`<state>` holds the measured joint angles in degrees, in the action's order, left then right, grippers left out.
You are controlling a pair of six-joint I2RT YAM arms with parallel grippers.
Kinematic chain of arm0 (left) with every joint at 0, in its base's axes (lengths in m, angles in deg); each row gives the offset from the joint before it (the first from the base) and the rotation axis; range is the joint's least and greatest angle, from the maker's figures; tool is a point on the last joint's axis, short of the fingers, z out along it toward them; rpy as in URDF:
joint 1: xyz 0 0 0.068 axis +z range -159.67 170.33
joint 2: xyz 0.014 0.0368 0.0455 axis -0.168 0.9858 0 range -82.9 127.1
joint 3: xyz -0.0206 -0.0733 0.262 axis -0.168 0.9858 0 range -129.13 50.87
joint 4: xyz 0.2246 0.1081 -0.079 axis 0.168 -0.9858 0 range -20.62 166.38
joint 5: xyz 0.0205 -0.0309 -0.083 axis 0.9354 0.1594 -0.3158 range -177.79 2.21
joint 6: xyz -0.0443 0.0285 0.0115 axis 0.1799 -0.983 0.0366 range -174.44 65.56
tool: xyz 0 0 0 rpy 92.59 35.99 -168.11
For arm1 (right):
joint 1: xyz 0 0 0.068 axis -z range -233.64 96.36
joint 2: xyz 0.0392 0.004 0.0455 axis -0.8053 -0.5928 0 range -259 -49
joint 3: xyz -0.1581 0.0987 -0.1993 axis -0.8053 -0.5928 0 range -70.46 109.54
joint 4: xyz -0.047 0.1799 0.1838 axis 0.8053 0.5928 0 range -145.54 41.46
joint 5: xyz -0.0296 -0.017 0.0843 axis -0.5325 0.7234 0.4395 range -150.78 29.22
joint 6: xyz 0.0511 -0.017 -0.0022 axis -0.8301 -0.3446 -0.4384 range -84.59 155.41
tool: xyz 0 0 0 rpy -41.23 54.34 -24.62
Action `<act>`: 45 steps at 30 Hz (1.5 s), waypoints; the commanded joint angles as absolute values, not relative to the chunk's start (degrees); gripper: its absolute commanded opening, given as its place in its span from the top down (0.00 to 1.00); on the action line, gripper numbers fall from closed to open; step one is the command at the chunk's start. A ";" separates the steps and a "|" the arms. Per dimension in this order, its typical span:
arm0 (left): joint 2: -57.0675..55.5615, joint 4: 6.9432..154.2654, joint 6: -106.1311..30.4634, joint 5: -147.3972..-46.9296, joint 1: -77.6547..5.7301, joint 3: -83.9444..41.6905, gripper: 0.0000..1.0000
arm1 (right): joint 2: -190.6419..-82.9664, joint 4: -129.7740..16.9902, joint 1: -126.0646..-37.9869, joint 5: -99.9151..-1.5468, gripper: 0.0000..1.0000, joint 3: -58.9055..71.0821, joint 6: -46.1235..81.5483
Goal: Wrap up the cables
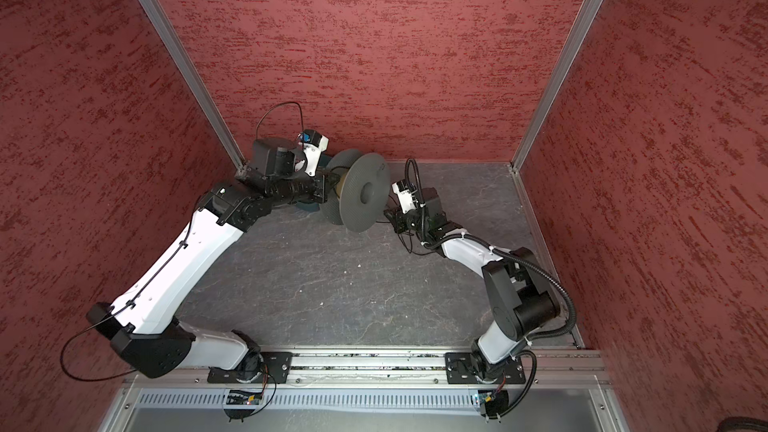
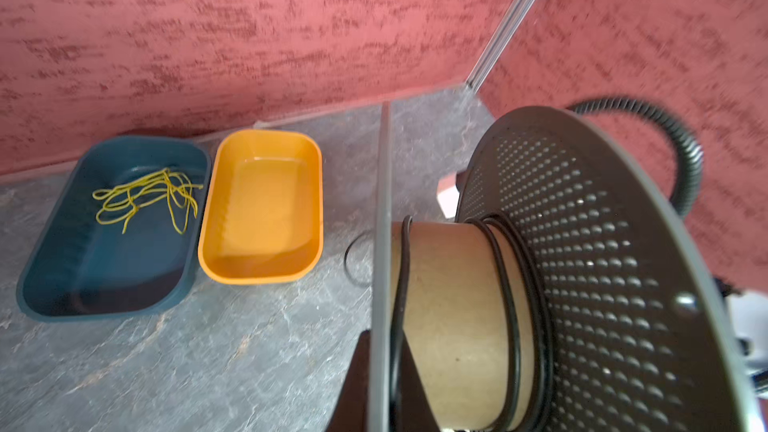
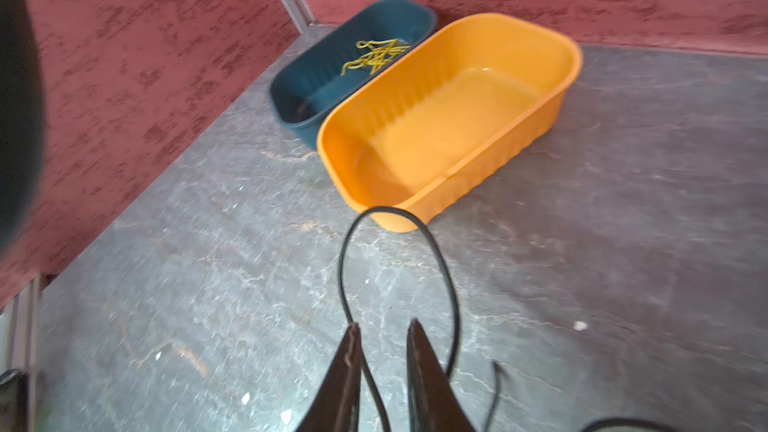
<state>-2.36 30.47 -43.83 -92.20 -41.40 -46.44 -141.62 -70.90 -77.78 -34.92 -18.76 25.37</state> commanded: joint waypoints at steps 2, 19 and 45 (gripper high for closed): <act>-3.89 37.56 -39.29 -92.00 -39.47 -47.96 1.00 | -138.28 -82.83 -77.64 -26.17 0.71 -23.30 20.89; -7.23 39.47 -36.34 -91.75 -37.00 -50.25 1.00 | -122.98 -83.52 -77.64 -39.85 0.24 -38.18 22.31; -10.01 37.99 -36.73 -89.43 -37.05 -50.64 1.00 | -138.64 -85.25 -77.89 -54.36 0.31 -27.05 27.16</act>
<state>-7.63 33.51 -37.23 -90.23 -37.27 -49.11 -137.84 -87.40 -77.81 -51.81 -29.49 25.39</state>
